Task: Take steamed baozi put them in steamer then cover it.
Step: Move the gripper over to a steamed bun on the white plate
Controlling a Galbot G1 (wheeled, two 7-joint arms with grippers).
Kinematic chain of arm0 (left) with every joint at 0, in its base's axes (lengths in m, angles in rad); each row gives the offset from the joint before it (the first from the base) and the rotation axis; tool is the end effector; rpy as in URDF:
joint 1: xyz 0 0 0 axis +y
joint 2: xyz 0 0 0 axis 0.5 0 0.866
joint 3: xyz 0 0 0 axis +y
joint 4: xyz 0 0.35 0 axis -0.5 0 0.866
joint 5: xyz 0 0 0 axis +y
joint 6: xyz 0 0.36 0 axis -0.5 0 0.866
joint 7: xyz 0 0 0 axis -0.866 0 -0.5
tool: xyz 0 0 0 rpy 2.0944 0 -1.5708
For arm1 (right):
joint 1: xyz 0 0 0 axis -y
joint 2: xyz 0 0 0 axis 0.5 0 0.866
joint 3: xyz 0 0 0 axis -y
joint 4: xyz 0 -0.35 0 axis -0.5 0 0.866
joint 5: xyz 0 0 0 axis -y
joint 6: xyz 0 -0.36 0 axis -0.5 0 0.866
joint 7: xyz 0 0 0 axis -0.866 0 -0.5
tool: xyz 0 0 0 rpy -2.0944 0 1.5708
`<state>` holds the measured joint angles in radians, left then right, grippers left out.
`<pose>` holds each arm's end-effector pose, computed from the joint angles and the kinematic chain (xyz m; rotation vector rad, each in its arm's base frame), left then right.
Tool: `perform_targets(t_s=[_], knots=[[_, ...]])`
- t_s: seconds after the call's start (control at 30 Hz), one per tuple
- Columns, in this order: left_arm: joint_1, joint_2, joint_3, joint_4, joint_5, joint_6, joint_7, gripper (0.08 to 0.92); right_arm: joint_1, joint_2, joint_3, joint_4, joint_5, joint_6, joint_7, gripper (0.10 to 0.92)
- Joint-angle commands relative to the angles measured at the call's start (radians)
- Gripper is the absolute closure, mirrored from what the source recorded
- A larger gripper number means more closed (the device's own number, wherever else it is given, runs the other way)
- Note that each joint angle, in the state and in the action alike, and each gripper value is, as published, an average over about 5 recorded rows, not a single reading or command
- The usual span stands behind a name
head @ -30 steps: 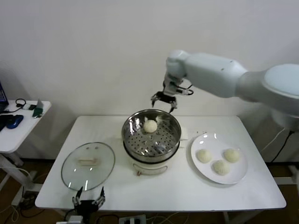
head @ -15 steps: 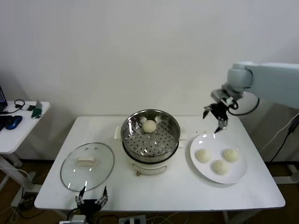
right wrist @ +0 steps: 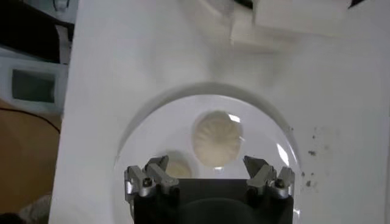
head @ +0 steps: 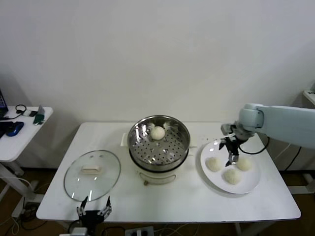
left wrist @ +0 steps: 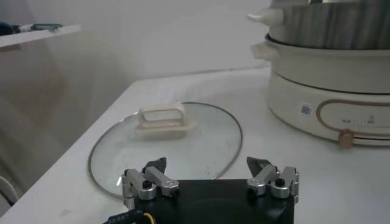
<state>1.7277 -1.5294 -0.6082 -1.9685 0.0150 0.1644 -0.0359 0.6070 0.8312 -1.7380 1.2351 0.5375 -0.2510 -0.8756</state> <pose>0.1254 0.0367 -0.3707 0.1269 -2.6917 -0.1346 0.5390 -0.1223 -0.1723 1.2423 -1.2936 1.2796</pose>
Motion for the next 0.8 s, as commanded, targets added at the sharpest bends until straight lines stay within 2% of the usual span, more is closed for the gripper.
perform_targets(t_s=[0.03, 0.43, 0.8], knots=[[0.006, 0.003, -0.003, -0.028, -0.010, 0.000, 0.001, 0.177, -0.189, 0.042, 0.137, -0.128, -0.068, -0.061, 0.045, 0.203], [0.018, 0.004, -0.005, -0.047, -0.012, 0.001, 0.000, 0.177, -0.245, 0.075, 0.185, -0.160, -0.076, -0.064, 0.051, 0.204], [0.021, 0.003, -0.007, -0.055, -0.008, 0.002, -0.001, 0.177, -0.233, 0.073, 0.210, -0.167, -0.070, -0.053, 0.029, 0.370]])
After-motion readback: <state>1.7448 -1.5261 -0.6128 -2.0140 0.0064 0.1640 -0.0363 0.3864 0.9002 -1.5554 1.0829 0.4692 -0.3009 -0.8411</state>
